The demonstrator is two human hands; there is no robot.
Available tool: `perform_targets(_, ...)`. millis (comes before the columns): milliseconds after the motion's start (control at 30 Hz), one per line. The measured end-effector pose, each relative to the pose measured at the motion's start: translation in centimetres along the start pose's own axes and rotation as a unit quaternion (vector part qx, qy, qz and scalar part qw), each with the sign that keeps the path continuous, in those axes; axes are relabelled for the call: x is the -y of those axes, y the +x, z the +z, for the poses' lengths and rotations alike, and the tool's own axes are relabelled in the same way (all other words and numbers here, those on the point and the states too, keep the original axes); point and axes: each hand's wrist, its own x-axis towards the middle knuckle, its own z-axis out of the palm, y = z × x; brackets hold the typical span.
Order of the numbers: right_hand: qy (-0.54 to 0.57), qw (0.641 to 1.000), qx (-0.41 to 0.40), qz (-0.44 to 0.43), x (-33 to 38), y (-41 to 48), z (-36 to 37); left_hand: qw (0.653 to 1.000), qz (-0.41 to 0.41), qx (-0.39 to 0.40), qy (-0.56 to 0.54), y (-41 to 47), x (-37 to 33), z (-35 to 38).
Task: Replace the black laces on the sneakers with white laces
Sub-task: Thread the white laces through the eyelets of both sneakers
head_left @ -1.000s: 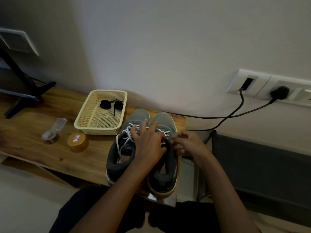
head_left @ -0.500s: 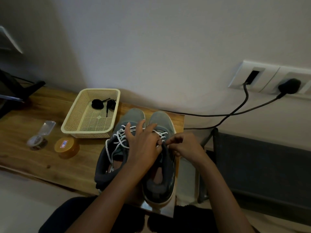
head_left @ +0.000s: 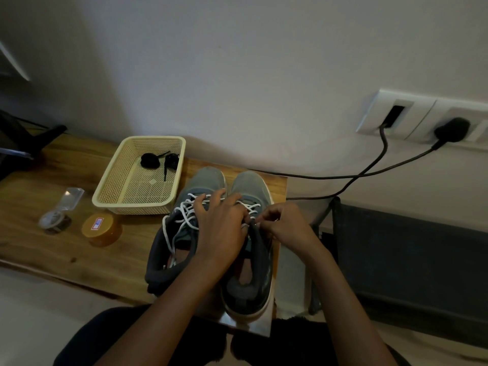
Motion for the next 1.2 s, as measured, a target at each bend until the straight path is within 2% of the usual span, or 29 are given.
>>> perform_targets(233,-0.005,1.0,0.005,0.009,0.4,-0.1,-0.3,0.999,-0.014,-0.007,-0.049,-0.1,0.1,0.2)
perform_targets(400,0.001,1.0,-0.003,0.026,0.6,-0.3,-0.3,0.998,0.009,0.003,-0.058,0.1,0.5,-0.1)
perform_targets(667,0.11,0.986,-0.006,0.125,1.4,-0.6,-0.5,0.999,0.015,-0.002,-0.034,0.3,0.6,-0.4)
perform_targets(867,0.155,0.975,-0.008,0.158,2.0,-0.8,-0.8,0.999,0.013,-0.011,-0.033,0.5,0.8,-0.3)
perform_targets(1100,0.12,0.98,-0.008,0.157,1.8,-0.8,-0.9,0.998,0.005,0.025,-0.053,0.5,0.9,0.5)
perform_targets(1200,0.107,0.982,-0.005,0.153,1.7,-0.8,-0.9,0.998,-0.004,-0.001,-0.066,0.7,0.7,0.6)
